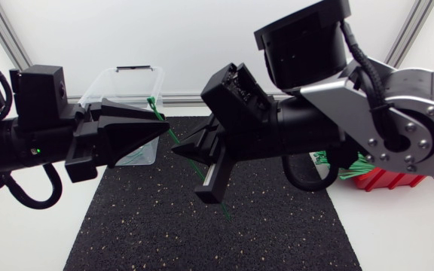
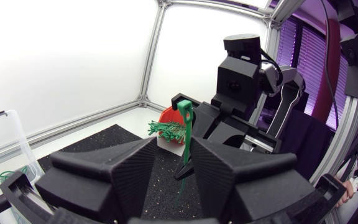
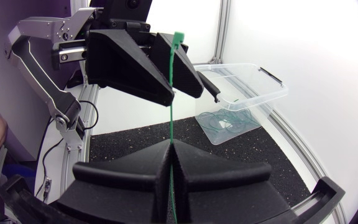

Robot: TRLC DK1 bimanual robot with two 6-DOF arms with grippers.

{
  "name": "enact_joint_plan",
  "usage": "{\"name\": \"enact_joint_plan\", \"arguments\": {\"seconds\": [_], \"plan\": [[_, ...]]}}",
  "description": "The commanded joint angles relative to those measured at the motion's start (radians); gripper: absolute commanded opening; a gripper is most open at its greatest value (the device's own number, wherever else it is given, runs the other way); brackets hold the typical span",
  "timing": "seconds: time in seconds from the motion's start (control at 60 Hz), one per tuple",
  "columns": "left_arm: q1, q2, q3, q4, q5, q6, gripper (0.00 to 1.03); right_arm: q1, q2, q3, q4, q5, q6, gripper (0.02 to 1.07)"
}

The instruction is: Take a green cable tie from the red box, thread the tail through the head to close it, then place it in the transparent bin on the left.

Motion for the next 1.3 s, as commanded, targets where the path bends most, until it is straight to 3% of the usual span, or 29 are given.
{"name": "enact_joint_plan", "arguments": {"seconds": [0.0,0.3,0.65,1.283], "plan": [[0.000,-0.018,-0.002,0.021,0.010,-0.030,0.35,-0.002,0.017,0.003,0.001,-0.007,0.024,0.08],[-0.006,-0.021,-0.009,0.039,0.010,-0.049,0.21,0.001,0.028,0.008,0.001,-0.029,0.034,0.08],[-0.019,-0.022,-0.012,0.039,0.012,-0.049,0.13,0.012,0.042,0.021,0.001,-0.046,0.038,0.08],[-0.019,-0.028,-0.023,0.038,0.012,-0.050,0.18,-0.053,0.003,0.006,0.019,-0.089,0.069,0.08]]}}
